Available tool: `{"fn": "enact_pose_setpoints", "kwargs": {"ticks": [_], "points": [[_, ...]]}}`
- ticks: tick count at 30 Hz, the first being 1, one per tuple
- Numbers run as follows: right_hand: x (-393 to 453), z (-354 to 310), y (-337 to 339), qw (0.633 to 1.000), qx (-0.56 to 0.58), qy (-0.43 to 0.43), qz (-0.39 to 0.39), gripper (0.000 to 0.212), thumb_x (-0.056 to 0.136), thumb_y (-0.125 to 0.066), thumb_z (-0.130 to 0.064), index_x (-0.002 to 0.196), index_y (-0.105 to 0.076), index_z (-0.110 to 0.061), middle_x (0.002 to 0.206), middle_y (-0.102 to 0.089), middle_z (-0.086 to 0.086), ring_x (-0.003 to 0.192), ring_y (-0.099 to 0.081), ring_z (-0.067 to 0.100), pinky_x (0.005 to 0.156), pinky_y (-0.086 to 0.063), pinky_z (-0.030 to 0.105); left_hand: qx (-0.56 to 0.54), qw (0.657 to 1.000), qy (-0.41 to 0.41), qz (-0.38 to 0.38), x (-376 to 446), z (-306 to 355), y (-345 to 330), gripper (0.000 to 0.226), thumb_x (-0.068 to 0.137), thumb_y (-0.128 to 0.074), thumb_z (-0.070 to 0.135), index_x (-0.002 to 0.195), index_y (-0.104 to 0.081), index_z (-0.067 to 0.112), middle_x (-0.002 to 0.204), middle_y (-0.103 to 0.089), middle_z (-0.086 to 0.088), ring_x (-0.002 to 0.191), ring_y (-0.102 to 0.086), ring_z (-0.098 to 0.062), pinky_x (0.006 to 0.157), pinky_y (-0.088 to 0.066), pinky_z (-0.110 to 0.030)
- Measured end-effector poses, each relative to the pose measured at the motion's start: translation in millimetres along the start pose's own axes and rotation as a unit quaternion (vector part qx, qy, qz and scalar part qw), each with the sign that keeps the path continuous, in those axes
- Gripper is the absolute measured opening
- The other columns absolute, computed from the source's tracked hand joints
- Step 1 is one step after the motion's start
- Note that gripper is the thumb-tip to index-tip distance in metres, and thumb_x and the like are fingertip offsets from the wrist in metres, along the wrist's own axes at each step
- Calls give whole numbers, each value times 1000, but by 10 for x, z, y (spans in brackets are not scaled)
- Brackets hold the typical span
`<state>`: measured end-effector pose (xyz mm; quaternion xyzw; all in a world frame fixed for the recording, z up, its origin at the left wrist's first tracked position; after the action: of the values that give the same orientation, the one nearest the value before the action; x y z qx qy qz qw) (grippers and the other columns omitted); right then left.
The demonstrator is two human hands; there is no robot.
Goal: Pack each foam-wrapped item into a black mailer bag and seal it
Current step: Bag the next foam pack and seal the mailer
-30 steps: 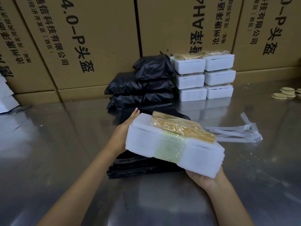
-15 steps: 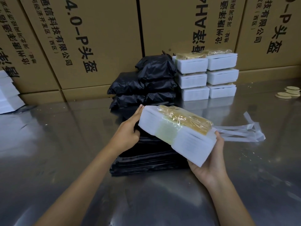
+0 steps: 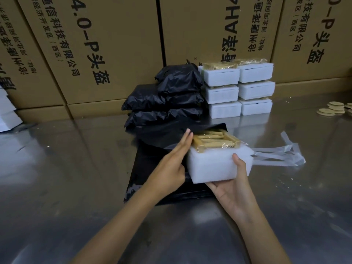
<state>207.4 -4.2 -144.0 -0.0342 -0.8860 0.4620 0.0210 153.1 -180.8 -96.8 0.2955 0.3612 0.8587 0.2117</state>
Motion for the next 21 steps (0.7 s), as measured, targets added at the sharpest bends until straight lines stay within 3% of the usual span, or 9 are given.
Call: {"fn": "enact_pose_setpoints", "kwargs": {"ticks": [2,4,6,7,10,13,16,18,21], "points": [[5,-1,-3,1000,18,4,4,66,89,-73,-44,146,-47,-23,139,-62,14,127,-60,33,97,-54,48,-13,1000,-10,-14,-45,37,-85,96,87,-40,-18,159,-4,35,162,2,30,134,-12,28,98,-19,7],[5,9,0,1000,23,5,1,65,89,-73,-39,146,-47,-23,138,-62,15,126,-61,34,96,-55,48,-39,999,13,5,-59,72,-76,90,89,-43,-12,158,-15,39,162,-17,23,120,-38,24,90,-31,4],[3,26,2,1000,12,-1,-5,63,88,-73,-35,144,-48,-23,137,-63,15,125,-61,34,97,-54,49,-37,992,55,106,-23,121,22,68,90,-50,0,144,-46,42,138,-49,12,92,-55,7,79,-40,-3],[2,36,2,1000,4,-6,-9,62,87,-74,-34,143,-49,-24,137,-63,15,125,-62,34,98,-54,49,-29,983,66,166,16,151,94,54,90,-53,5,129,-59,41,121,-54,12,88,-55,3,77,-41,-7],[-8,63,-8,999,-15,-20,-23,61,87,-73,-32,143,-50,-24,137,-63,15,126,-61,33,100,-53,49,-15,967,62,245,245,304,289,25,90,-58,14,107,-64,32,100,-51,25,104,-52,-2,94,-43,-28],[-22,84,-36,998,-33,-26,-47,61,87,-72,-30,144,-50,-23,139,-61,15,129,-59,32,99,-53,48,28,987,57,148,634,472,316,40,90,-61,25,129,-56,25,118,-55,18,127,-44,-15,111,-35,-44],[-32,91,-52,996,-55,-36,-63,64,84,-73,-29,143,-51,-24,139,-62,14,128,-59,31,96,-55,48,107,991,77,34,991,606,133,55,92,-58,32,144,-44,20,150,-43,3,141,-32,-20,113,-24,-40],[-36,79,-44,994,-71,-45,-67,68,81,-75,-30,144,-51,-22,138,-62,13,128,-60,30,95,-56,46,127,987,100,13,1151,640,7,43,95,-53,28,136,-52,17,146,-48,0,137,-37,-22,108,-25,-37],[-36,70,-37,991,-81,-63,-84,70,80,-77,-32,143,-51,-21,139,-62,14,129,-59,30,97,-55,45,108,981,163,13,1262,648,-45,27,96,-48,19,111,-70,17,118,-68,-2,117,-56,-24,107,-34,-37]]}}
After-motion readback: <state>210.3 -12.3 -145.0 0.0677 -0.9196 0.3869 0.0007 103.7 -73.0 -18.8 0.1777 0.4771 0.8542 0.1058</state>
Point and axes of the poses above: each hand's wrist, its own x-axis towards the middle knuckle, its own y-axis out of the back of the hand, z = x × y, the point moved 1 cm from there along x, towards the middle knuckle
